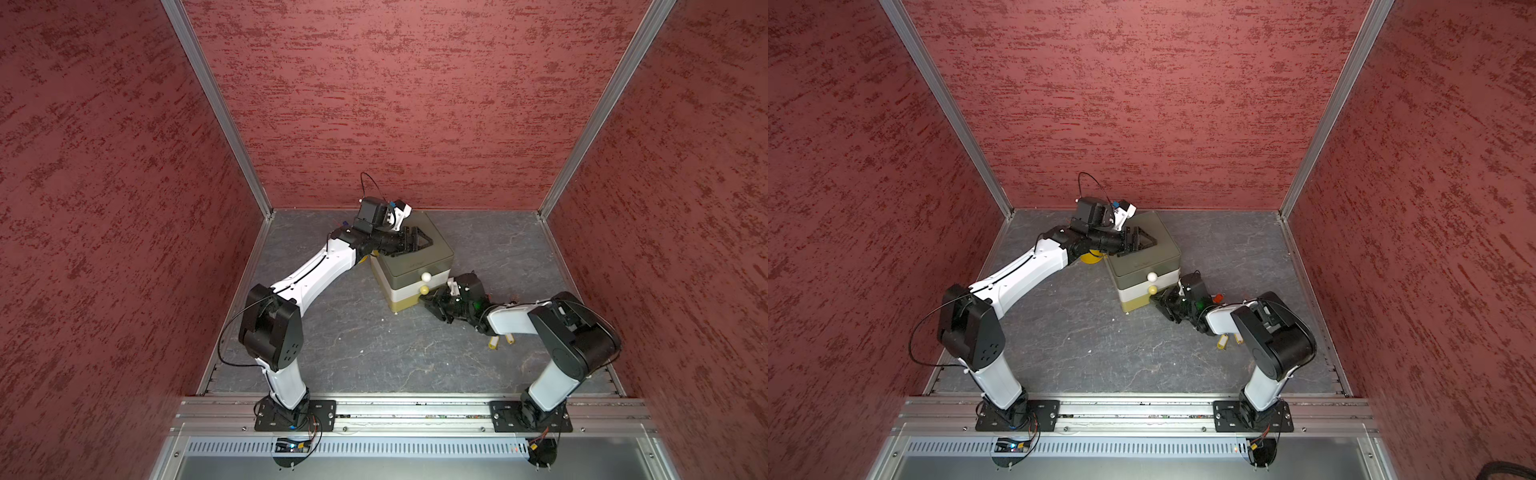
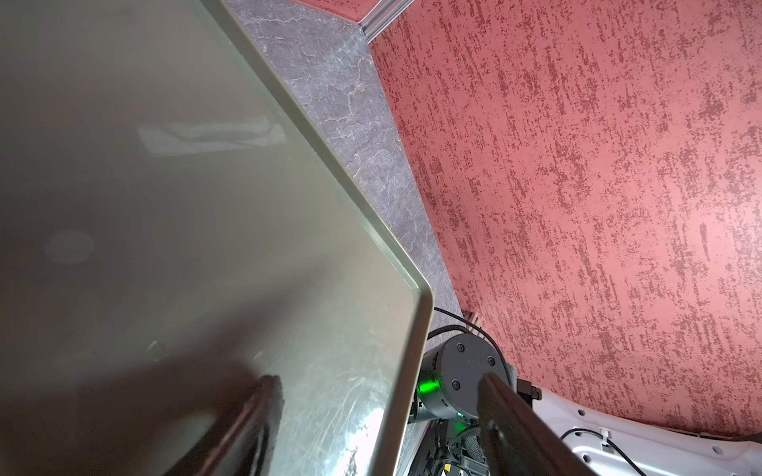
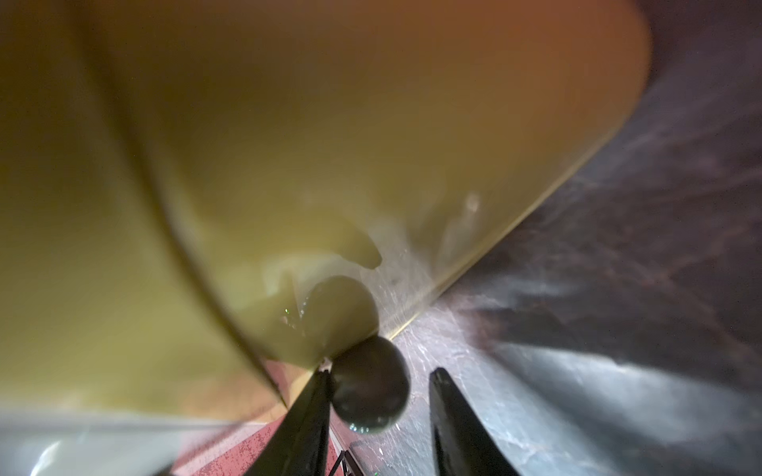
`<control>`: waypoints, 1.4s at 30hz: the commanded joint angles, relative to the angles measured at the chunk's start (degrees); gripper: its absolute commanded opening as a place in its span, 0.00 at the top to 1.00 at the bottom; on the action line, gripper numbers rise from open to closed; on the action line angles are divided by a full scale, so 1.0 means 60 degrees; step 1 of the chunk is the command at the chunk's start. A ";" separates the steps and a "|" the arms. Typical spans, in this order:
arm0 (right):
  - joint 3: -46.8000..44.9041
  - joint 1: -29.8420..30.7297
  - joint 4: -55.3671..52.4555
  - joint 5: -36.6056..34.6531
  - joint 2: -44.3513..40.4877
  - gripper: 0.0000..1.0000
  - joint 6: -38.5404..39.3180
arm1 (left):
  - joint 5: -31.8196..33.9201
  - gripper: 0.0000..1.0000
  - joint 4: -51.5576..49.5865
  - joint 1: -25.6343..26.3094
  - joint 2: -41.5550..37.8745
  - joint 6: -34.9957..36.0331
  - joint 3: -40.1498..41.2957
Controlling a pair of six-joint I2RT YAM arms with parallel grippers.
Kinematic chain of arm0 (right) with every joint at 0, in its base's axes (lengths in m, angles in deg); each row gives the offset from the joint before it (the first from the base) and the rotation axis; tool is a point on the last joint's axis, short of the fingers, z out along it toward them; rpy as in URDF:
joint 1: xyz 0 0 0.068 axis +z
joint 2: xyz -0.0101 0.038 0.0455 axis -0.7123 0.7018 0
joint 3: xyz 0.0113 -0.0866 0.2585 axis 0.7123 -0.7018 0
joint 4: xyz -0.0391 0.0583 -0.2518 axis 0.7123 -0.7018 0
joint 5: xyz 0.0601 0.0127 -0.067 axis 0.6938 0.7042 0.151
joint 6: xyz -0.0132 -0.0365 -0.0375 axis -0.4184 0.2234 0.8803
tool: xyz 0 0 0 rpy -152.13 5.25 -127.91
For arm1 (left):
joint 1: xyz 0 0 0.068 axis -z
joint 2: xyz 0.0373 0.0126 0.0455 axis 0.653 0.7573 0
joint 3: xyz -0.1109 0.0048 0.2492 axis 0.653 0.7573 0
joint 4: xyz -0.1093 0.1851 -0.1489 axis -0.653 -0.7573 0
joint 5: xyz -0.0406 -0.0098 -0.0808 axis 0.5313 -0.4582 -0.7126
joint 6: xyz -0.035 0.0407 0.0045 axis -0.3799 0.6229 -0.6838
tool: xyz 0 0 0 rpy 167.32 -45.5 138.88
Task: Take the keys out of the drawer
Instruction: Close the drawer in the storage box.
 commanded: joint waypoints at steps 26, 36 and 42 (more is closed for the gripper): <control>0.0205 -0.0091 -0.5559 -0.0253 -0.3560 0.49 0.1495 | 0.0278 0.21 -0.1768 -0.0211 0.0059 -0.0302 -0.1000; 0.2779 -0.0465 -1.2327 -0.2142 -0.4817 0.45 0.4462 | 0.1235 0.21 -0.1931 -0.0436 -0.2099 -0.0378 -0.0262; 0.3942 -0.1787 -1.3395 -0.2420 -0.4719 0.44 0.5635 | 0.2213 0.19 -0.2549 -0.0999 -0.3613 0.0006 0.0618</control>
